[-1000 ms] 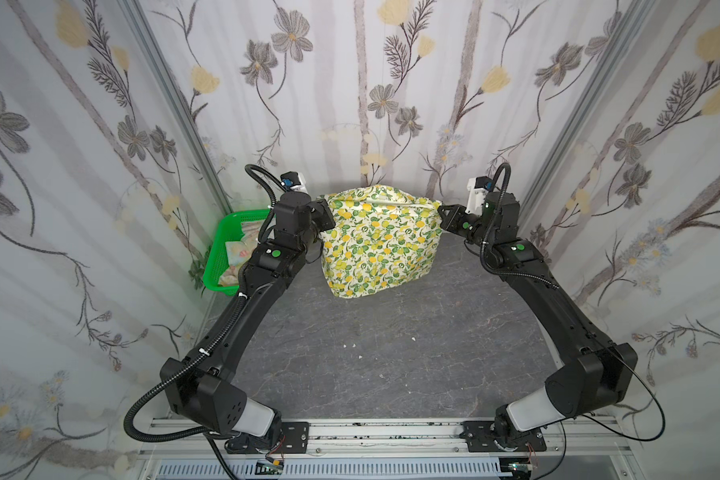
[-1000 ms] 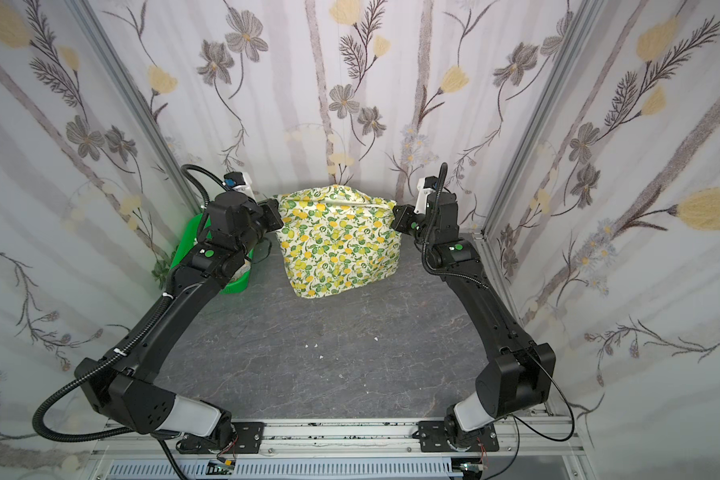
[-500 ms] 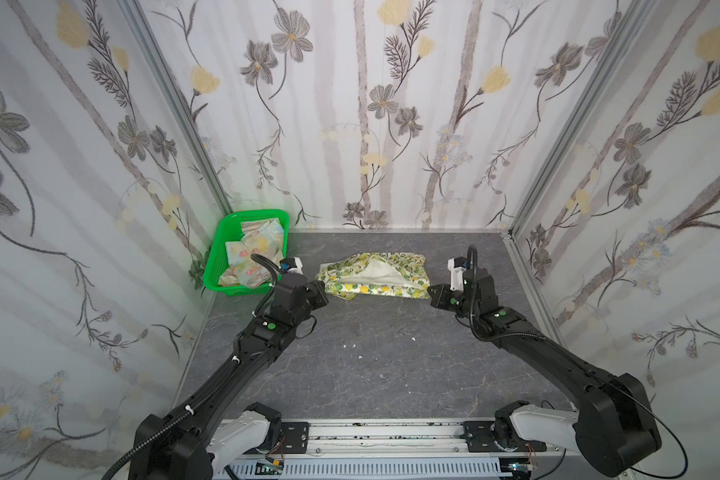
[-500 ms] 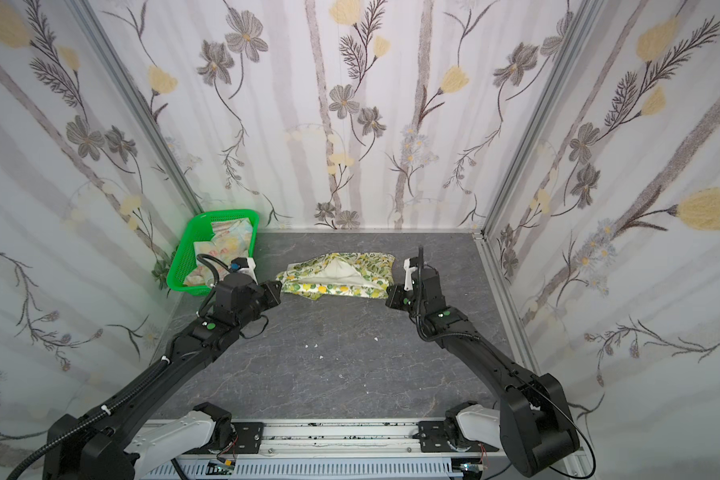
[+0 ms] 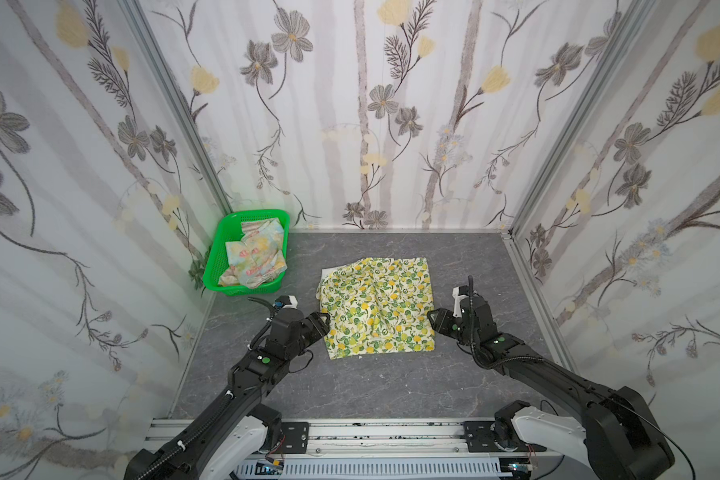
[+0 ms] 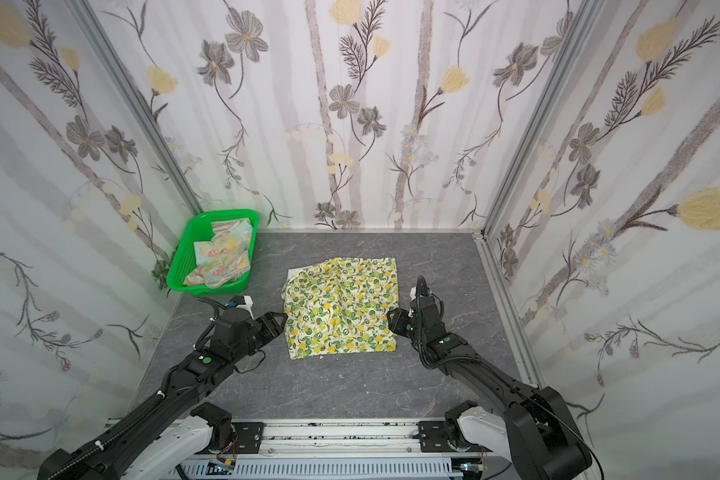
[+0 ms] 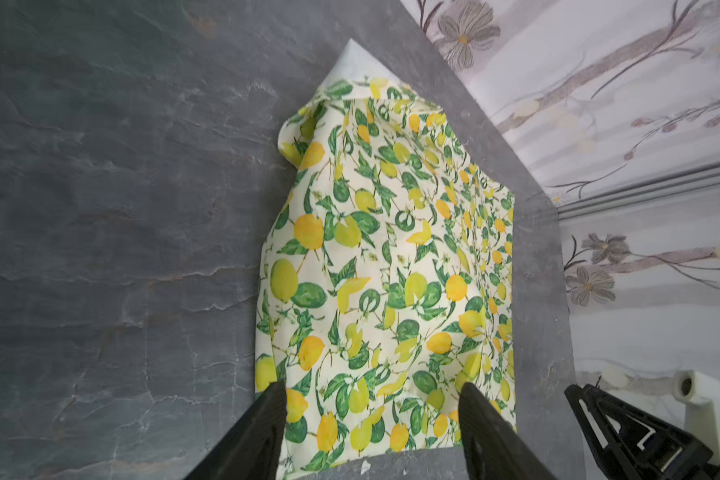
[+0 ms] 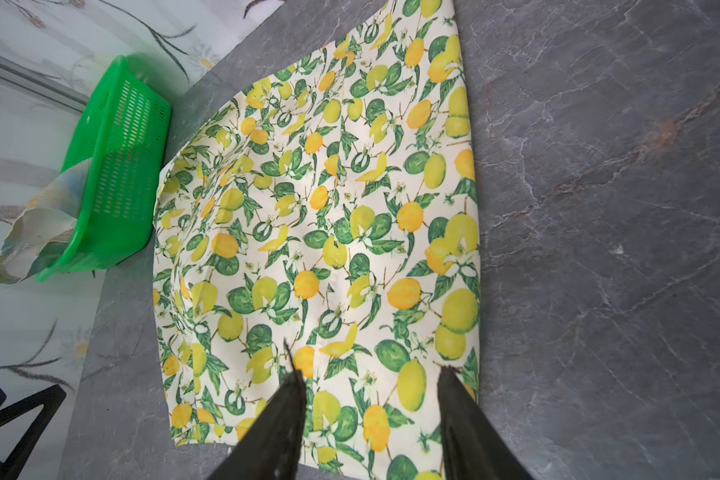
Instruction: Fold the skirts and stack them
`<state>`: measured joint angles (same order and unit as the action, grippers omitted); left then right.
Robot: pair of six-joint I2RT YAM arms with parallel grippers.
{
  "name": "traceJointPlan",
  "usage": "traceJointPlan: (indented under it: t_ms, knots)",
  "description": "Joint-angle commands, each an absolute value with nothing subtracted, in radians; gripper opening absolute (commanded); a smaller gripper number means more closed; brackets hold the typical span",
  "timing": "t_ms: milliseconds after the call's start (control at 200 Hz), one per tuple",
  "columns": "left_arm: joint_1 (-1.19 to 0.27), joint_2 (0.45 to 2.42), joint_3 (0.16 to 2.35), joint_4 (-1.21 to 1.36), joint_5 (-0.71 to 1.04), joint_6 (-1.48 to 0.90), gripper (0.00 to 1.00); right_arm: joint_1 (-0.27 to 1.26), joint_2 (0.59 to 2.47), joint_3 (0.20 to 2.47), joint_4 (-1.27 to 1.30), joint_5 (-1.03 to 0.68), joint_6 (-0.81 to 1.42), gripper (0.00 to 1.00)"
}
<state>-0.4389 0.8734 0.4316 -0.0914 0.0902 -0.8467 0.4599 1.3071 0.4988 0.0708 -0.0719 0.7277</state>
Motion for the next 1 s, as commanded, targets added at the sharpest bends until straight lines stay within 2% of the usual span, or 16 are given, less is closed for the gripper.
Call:
traceJointPlan:
  t_ms: [0, 200, 380, 585, 809, 994]
  knots:
    - [-0.469, 0.925, 0.423, -0.096, 0.167, -0.859, 0.66, 0.477, 1.325, 0.5, 0.012, -0.04, 0.74, 0.49]
    - [-0.54, 1.003, 0.43, -0.15, 0.184, -0.84, 0.61, 0.511, 1.325, 0.444, 0.035, -0.058, 0.791, 0.48]
    - [-0.616, 1.126, 0.461, -0.168, 0.151, -0.809, 0.51, 0.521, 1.341, 0.437, 0.056, -0.061, 0.799, 0.48]
    - [-0.642, 1.252, 0.531, -0.193, 0.101, -0.766, 0.5, 0.522, 1.356, 0.448, 0.051, -0.069, 0.795, 0.46]
    - [-0.642, 1.23, 0.586, -0.32, -0.018, -0.736, 0.49, 0.523, 1.344, 0.444, 0.057, -0.073, 0.806, 0.46]
    - [-0.641, 1.289, 0.603, -0.345, -0.016, -0.715, 0.46, 0.523, 1.369, 0.456, 0.064, -0.084, 0.808, 0.46]
